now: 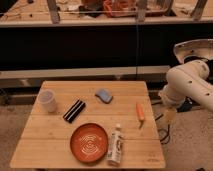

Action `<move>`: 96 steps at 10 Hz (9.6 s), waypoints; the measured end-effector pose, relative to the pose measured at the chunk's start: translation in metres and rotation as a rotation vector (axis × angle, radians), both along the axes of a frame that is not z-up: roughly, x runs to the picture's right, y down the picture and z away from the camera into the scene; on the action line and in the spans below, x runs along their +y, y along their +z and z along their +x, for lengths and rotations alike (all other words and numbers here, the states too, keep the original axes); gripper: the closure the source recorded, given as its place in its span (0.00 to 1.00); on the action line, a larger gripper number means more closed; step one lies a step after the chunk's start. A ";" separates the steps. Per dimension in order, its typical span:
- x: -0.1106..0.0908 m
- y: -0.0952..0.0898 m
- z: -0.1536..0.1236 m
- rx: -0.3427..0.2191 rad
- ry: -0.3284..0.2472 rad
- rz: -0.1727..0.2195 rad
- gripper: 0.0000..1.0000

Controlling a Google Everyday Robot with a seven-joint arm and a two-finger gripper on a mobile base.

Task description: Push the eraser across the table

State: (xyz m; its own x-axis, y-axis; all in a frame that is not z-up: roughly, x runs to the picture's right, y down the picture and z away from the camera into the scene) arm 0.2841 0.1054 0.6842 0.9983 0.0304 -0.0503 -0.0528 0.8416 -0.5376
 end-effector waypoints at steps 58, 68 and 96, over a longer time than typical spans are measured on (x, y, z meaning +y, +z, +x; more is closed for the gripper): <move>-0.101 0.080 -0.351 -0.515 -0.368 0.225 0.20; -0.103 0.100 -0.370 -0.585 -0.343 0.179 0.20; -0.090 0.113 -0.378 -0.639 -0.336 0.107 0.20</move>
State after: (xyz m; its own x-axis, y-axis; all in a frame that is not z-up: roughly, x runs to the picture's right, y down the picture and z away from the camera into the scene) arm -0.0943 0.0154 0.7974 0.7881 -0.3111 0.5312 0.5145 0.8066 -0.2909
